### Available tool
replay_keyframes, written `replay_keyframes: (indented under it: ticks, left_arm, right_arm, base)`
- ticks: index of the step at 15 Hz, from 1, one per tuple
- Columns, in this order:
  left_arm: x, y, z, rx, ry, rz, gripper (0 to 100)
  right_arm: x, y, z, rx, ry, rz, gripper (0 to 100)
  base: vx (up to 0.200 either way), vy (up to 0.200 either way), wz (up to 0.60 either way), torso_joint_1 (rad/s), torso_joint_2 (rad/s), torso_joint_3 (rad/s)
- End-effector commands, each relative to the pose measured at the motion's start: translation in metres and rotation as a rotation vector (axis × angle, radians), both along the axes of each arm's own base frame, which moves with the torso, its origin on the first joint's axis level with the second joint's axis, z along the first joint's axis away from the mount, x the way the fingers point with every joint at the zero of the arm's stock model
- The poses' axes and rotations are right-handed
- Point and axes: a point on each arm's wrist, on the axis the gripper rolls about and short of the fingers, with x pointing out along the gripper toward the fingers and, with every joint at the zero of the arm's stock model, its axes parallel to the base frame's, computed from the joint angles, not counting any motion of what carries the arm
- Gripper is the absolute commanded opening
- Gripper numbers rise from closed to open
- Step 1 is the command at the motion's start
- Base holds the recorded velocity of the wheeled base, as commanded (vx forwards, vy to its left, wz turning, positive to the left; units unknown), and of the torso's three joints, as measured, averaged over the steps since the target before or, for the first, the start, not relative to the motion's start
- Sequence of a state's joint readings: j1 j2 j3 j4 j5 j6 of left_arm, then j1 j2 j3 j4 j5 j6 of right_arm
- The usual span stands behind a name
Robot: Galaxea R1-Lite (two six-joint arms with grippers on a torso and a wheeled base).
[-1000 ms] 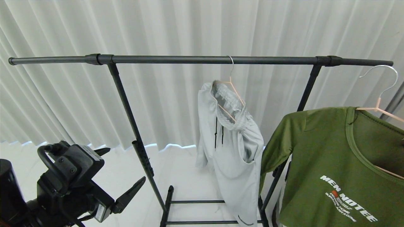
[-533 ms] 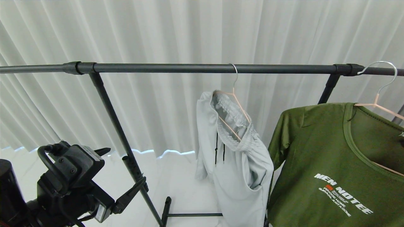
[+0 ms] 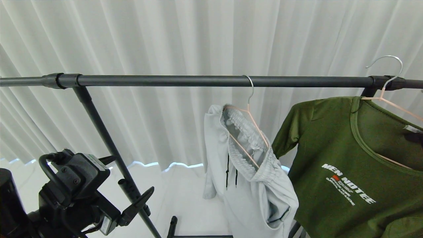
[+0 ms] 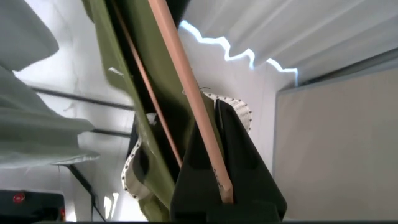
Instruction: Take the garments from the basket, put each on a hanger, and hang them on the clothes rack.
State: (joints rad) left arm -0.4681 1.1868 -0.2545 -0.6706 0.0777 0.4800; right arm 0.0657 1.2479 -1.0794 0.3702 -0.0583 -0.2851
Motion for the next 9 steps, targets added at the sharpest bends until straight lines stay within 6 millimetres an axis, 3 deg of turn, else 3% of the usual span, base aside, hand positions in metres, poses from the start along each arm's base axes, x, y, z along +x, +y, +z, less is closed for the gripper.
replay_keyframes:
  ticks: [1, 9]
  left_arm:
    - [0.0, 0.0, 0.0, 0.0, -0.001, -0.001, 100]
    - [-0.001, 0.0, 0.0, 0.001, -0.003, -0.004, 100]
  right_arm:
    - [0.02, 0.001, -0.01, -0.004, 0.039, -0.002, 0]
    - [0.052, 0.003, -0.027, -0.01, 0.069, -0.022, 0]
  base:
    - [0.0, 0.0, 0.0, 0.0, 0.0, 0.0]
    - [0.0, 0.0, 0.0, 0.0, 0.0, 0.0]
